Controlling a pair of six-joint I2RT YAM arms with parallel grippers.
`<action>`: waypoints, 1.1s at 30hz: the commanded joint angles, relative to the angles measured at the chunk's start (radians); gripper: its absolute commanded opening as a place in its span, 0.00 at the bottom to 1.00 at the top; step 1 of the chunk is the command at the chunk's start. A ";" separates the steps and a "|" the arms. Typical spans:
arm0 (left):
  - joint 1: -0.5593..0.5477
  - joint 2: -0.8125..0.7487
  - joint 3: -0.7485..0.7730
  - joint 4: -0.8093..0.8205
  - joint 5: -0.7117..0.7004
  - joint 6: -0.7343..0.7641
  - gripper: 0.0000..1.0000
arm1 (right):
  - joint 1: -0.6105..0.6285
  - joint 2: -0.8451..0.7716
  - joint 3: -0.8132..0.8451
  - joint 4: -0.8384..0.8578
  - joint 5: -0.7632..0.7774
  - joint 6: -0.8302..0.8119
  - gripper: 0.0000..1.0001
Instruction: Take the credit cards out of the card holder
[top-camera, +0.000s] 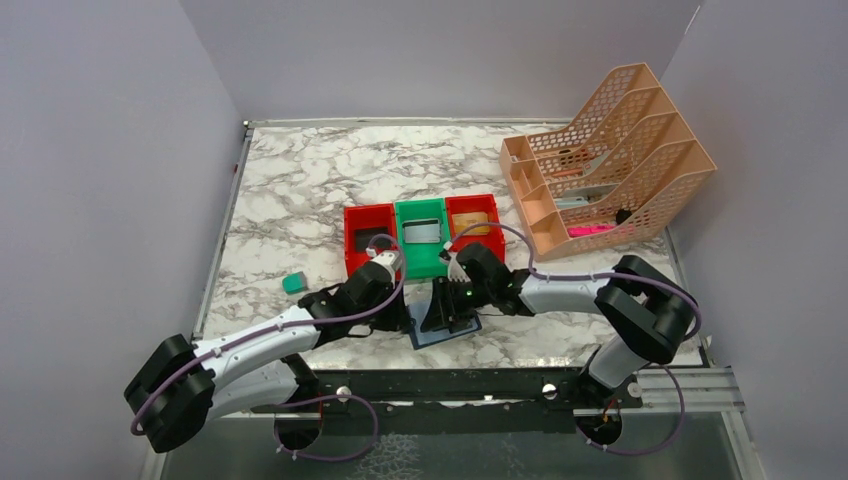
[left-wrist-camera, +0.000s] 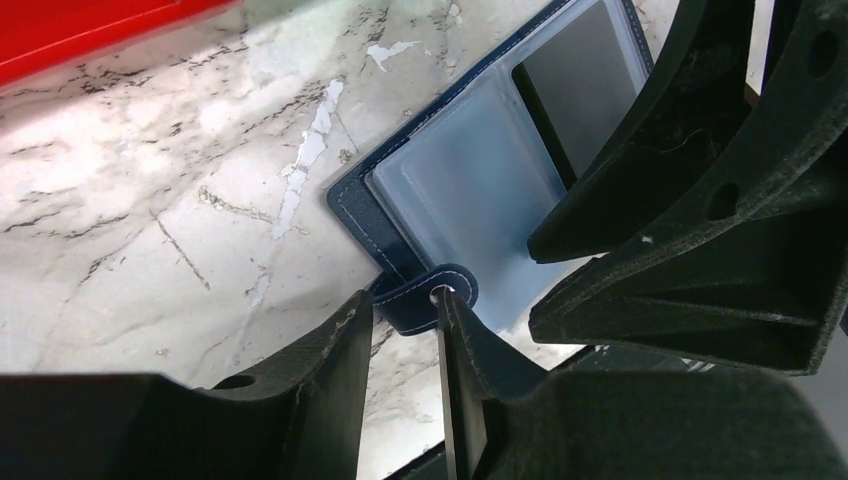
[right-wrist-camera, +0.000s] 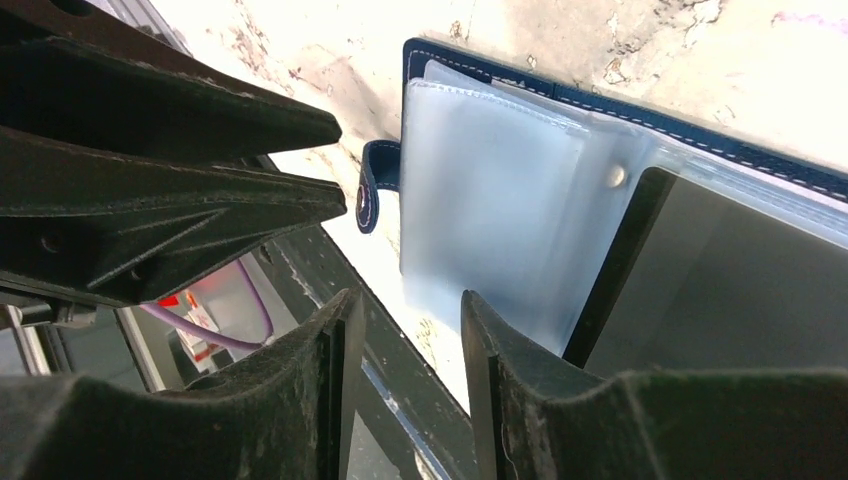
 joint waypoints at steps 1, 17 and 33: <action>-0.006 -0.041 -0.020 -0.017 -0.031 -0.020 0.33 | 0.001 0.024 0.015 0.063 -0.073 -0.007 0.47; -0.006 -0.125 -0.010 -0.048 -0.049 -0.035 0.46 | 0.001 -0.150 0.037 -0.145 0.218 -0.017 0.49; -0.009 -0.004 0.091 0.016 0.011 -0.025 0.58 | -0.026 -0.240 0.018 -0.397 0.529 -0.050 0.46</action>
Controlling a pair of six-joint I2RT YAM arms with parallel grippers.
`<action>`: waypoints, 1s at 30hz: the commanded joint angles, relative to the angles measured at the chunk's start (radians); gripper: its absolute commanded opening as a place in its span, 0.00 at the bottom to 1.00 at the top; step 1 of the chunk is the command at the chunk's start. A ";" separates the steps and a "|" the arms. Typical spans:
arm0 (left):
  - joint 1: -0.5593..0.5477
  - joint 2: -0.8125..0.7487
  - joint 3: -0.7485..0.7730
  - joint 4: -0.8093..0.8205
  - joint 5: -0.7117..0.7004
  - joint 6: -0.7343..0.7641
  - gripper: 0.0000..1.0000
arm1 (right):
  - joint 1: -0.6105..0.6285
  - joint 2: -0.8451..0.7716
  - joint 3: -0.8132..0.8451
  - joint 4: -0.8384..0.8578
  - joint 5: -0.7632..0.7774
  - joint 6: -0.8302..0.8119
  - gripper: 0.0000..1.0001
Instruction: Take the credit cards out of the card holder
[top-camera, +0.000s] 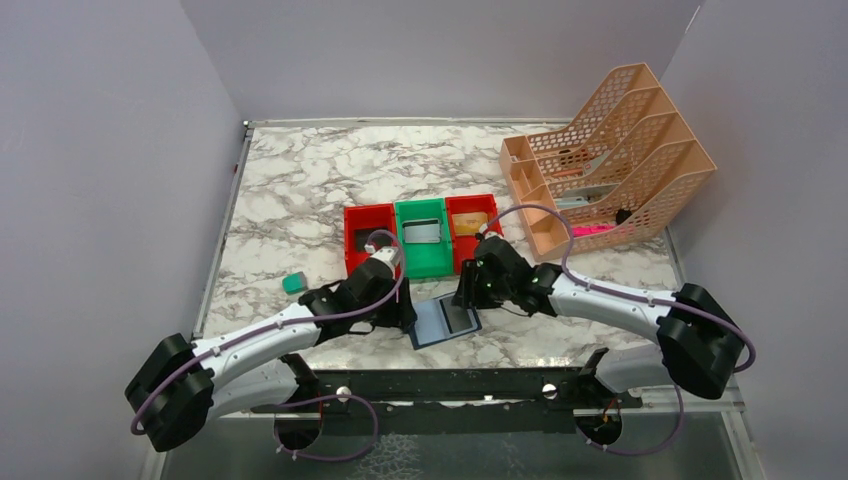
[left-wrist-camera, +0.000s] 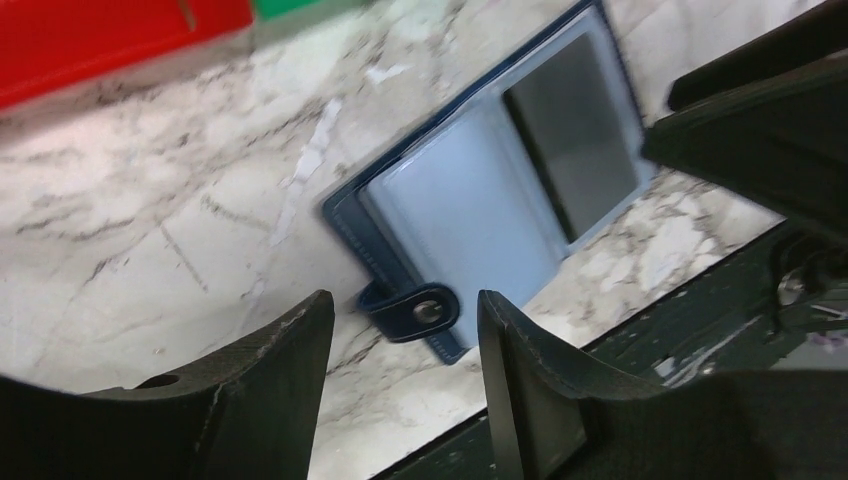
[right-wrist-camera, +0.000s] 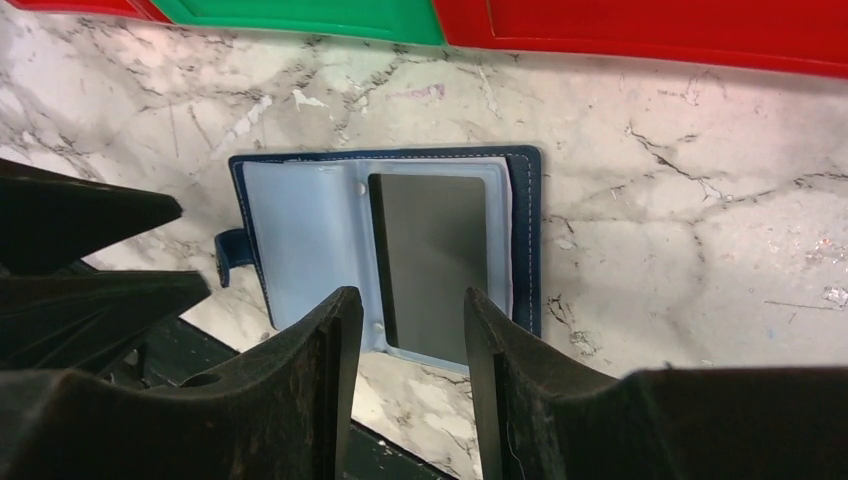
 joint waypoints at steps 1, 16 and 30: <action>-0.008 -0.002 0.095 0.052 0.045 -0.001 0.58 | -0.006 0.024 -0.018 -0.014 0.024 -0.024 0.45; -0.089 0.140 0.107 0.317 0.145 -0.095 0.58 | -0.029 0.100 -0.052 0.067 -0.044 -0.066 0.34; -0.153 0.345 0.108 0.352 -0.012 -0.185 0.39 | -0.031 0.092 -0.119 0.132 -0.156 0.012 0.24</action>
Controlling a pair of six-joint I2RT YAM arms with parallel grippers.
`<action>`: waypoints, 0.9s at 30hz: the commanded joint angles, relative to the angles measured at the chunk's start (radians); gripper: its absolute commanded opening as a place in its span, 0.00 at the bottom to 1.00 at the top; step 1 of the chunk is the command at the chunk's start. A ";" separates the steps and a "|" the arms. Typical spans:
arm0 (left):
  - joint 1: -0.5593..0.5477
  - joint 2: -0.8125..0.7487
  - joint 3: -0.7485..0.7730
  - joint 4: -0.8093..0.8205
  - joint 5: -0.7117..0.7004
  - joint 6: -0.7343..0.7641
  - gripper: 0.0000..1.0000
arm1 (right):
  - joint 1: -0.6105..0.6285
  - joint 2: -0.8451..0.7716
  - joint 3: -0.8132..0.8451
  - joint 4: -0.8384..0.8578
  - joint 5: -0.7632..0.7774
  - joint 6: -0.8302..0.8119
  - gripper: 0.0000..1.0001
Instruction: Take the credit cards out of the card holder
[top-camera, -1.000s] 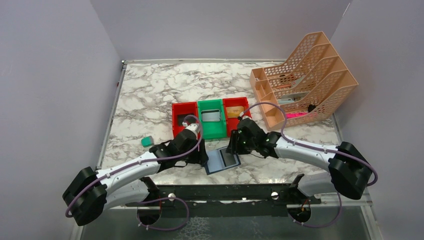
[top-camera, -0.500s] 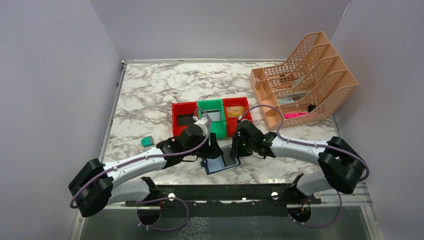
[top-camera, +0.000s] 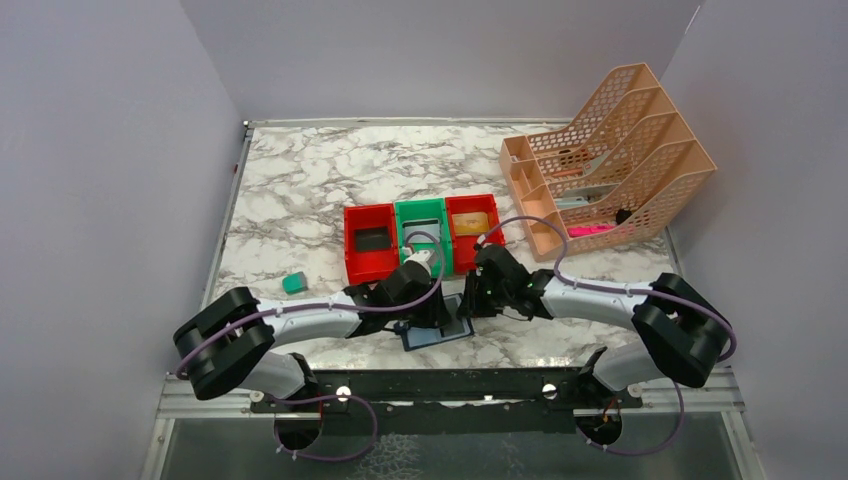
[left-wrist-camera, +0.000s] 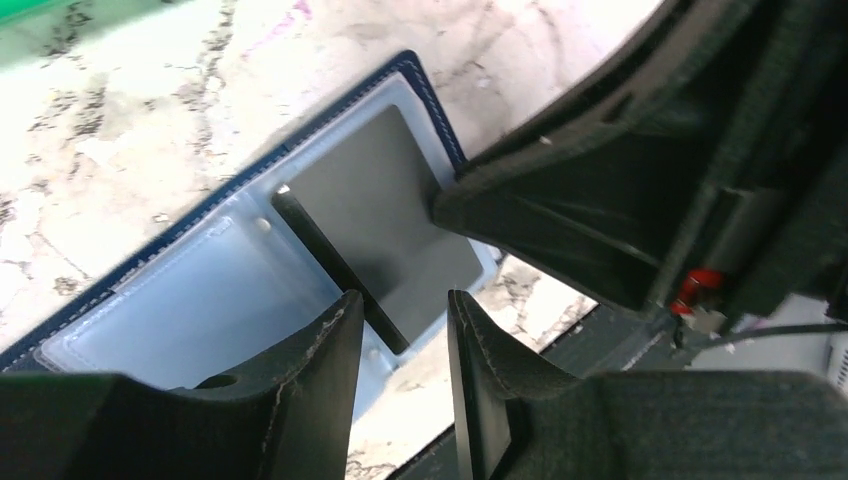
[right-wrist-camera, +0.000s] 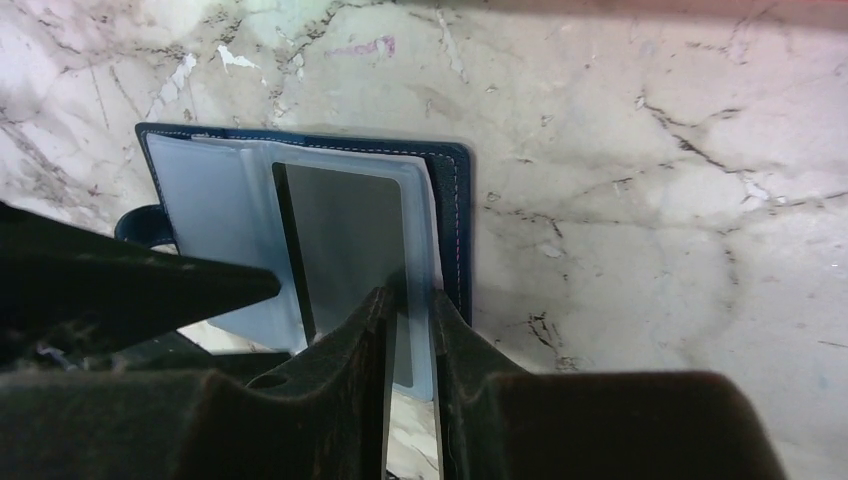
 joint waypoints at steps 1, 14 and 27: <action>-0.009 0.031 0.003 0.036 -0.076 -0.038 0.38 | -0.005 -0.001 -0.031 0.014 -0.064 0.026 0.23; -0.014 -0.029 -0.063 0.008 -0.155 -0.072 0.31 | -0.005 -0.102 0.029 -0.038 -0.042 -0.042 0.26; -0.013 -0.031 -0.068 0.005 -0.144 -0.070 0.31 | -0.005 0.026 0.016 0.036 -0.132 -0.011 0.26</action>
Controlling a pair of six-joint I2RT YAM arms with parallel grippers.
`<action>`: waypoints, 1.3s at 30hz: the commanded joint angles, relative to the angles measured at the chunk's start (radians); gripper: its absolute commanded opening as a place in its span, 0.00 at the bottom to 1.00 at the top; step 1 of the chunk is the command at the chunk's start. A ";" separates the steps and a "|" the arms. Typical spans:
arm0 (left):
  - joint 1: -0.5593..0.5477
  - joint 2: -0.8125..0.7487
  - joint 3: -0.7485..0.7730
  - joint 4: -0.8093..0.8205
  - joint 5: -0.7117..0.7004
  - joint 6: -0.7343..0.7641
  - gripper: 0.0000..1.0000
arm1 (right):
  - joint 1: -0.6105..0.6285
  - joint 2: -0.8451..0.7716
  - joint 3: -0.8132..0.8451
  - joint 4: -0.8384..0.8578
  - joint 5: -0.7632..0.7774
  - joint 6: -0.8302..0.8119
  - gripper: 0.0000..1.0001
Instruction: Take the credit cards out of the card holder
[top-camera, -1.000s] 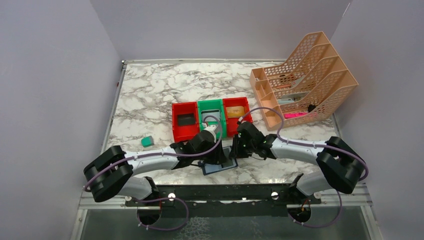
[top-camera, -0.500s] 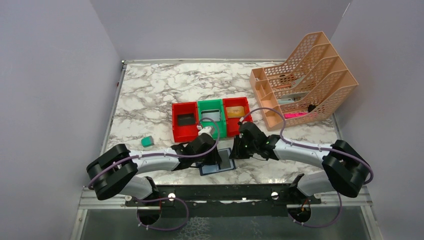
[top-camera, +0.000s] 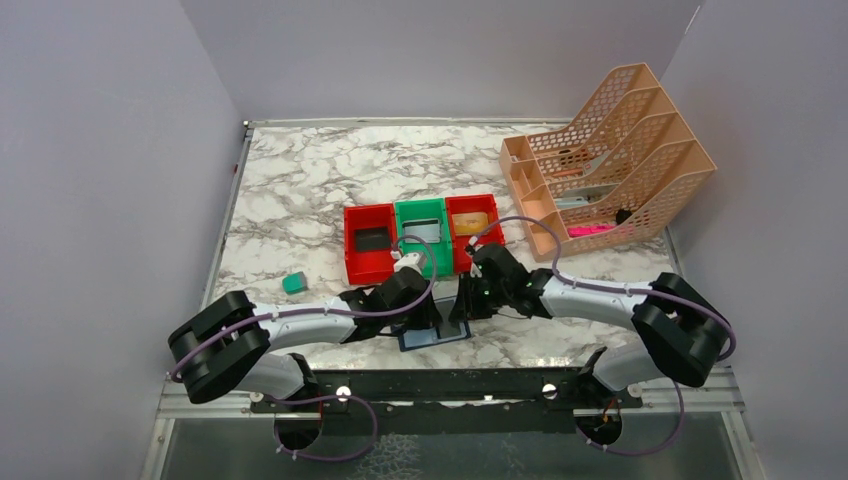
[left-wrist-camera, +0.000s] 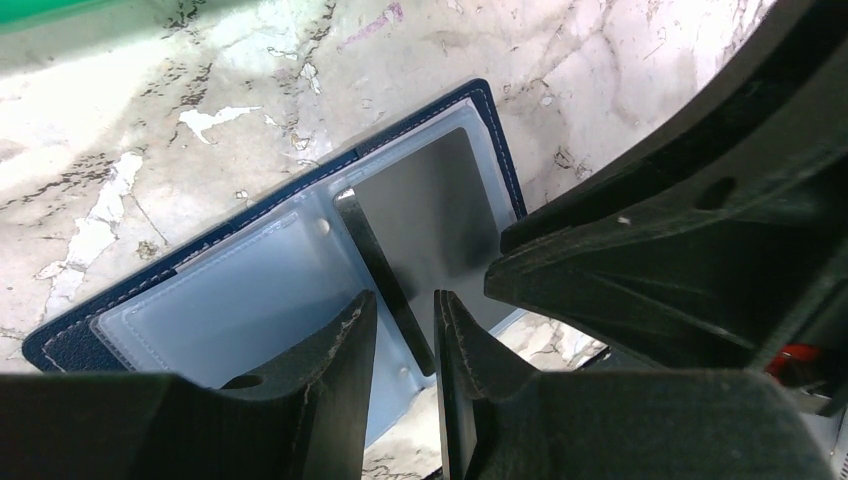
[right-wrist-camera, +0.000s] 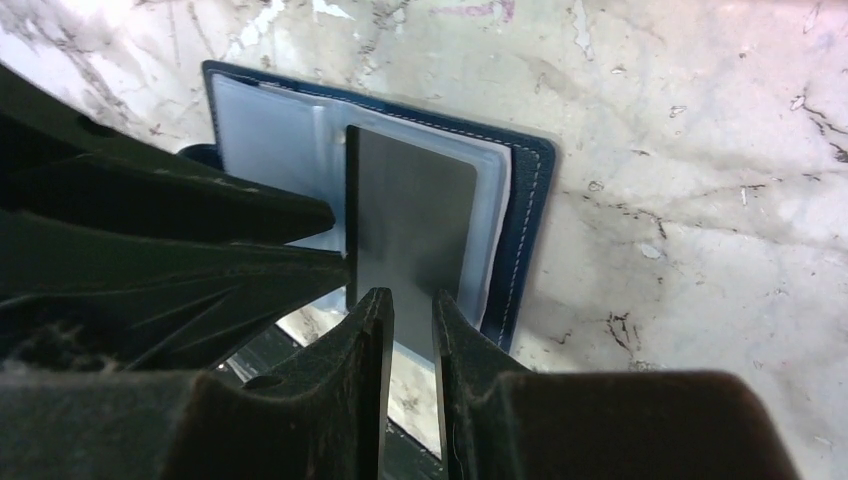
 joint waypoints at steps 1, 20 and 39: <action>-0.004 -0.019 -0.018 -0.003 -0.021 -0.005 0.31 | -0.005 0.056 0.011 -0.013 0.027 0.016 0.26; -0.004 0.023 -0.134 0.188 0.001 -0.103 0.27 | -0.005 0.089 -0.012 -0.034 0.062 0.037 0.27; -0.003 -0.101 -0.135 0.037 -0.076 -0.069 0.05 | -0.005 0.108 -0.023 -0.031 0.093 0.077 0.27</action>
